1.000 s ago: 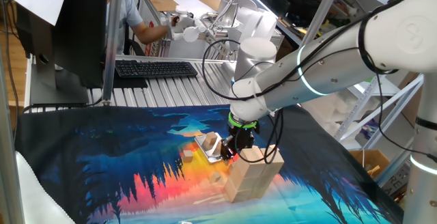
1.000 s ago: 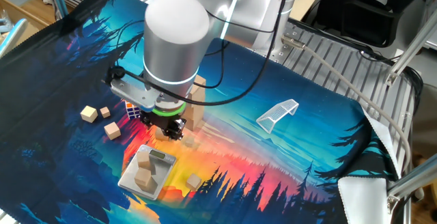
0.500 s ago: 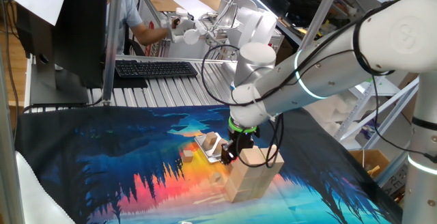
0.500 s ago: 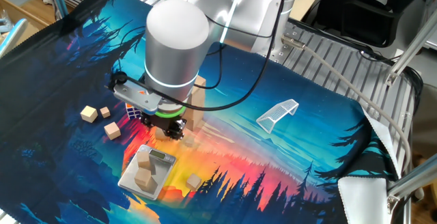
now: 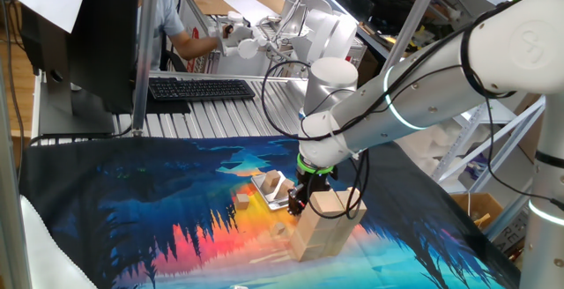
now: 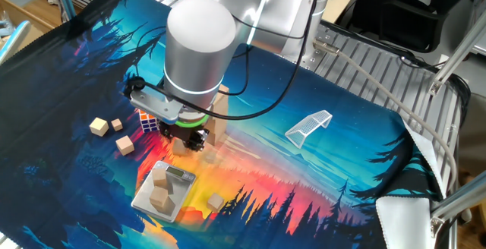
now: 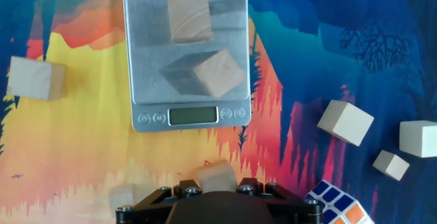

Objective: Stack the blocks into a pyramid shape

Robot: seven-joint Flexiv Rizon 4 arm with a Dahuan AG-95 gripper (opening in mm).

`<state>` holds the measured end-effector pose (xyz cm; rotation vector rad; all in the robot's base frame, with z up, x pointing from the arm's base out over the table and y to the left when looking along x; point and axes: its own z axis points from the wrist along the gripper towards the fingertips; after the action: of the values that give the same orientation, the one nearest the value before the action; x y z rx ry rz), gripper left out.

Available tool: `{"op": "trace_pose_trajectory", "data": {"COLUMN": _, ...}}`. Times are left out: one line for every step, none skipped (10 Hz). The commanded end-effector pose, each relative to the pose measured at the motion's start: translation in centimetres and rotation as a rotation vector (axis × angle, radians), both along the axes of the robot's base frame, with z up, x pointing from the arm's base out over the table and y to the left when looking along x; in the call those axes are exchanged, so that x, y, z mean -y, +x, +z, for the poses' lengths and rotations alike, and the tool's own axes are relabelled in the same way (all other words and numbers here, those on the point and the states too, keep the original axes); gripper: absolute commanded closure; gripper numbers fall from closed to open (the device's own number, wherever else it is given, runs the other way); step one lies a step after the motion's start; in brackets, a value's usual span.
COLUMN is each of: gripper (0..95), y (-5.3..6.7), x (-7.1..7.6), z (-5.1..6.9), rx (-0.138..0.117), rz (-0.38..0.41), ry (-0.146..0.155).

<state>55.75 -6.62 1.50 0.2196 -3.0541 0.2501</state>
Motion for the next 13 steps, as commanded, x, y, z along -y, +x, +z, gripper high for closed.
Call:
{"op": "trace_pose_trajectory", "data": {"gripper": 76.0, "y": 0.0, "x": 0.0, "z": 0.0, "rx": 0.001, "rz": -0.003, "ry": 0.0}}
{"op": "trace_pose_trajectory", "data": {"gripper": 76.0, "y": 0.0, "x": 0.0, "z": 0.0, "rx": 0.003, "rz": -0.012, "ry": -0.001}}
{"op": "trace_pose_trajectory", "data": {"gripper": 95.0, "y": 0.0, "x": 0.0, "z": 0.1, "rx": 0.004, "rz": -0.023, "ry": -0.001}}
{"op": "trace_pose_trajectory", "data": {"gripper": 95.0, "y": 0.0, "x": 0.0, "z": 0.1, "rx": 0.007, "rz": -0.034, "ry": -0.001}}
{"op": "trace_pose_trajectory", "data": {"gripper": 95.0, "y": 0.0, "x": 0.0, "z": 0.1, "rx": 0.012, "rz": -0.055, "ry": 0.002}}
{"op": "trace_pose_trajectory", "data": {"gripper": 95.0, "y": 0.1, "x": 0.0, "z": 0.1, "rx": 0.017, "rz": -0.074, "ry": 0.01}}
{"op": "trace_pose_trajectory", "data": {"gripper": 95.0, "y": 0.1, "x": 0.0, "z": 0.1, "rx": 0.022, "rz": -0.088, "ry": 0.016}}
{"op": "trace_pose_trajectory", "data": {"gripper": 95.0, "y": 0.3, "x": -0.1, "z": 0.2, "rx": 0.029, "rz": -0.103, "ry": 0.017}}
{"op": "trace_pose_trajectory", "data": {"gripper": 95.0, "y": 0.7, "x": -0.2, "z": 0.2, "rx": 0.034, "rz": -0.117, "ry": 0.021}}
{"op": "trace_pose_trajectory", "data": {"gripper": 95.0, "y": 1.0, "x": -0.3, "z": 0.2, "rx": 0.035, "rz": -0.124, "ry": 0.021}}
{"op": "trace_pose_trajectory", "data": {"gripper": 95.0, "y": 1.2, "x": -0.4, "z": 0.1, "rx": 0.038, "rz": -0.134, "ry": 0.023}}
{"op": "trace_pose_trajectory", "data": {"gripper": 95.0, "y": 1.2, "x": -0.3, "z": -0.1, "rx": 0.044, "rz": -0.141, "ry": 0.024}}
{"op": "trace_pose_trajectory", "data": {"gripper": 95.0, "y": 1.2, "x": -0.3, "z": -0.5, "rx": 0.053, "rz": -0.152, "ry": 0.029}}
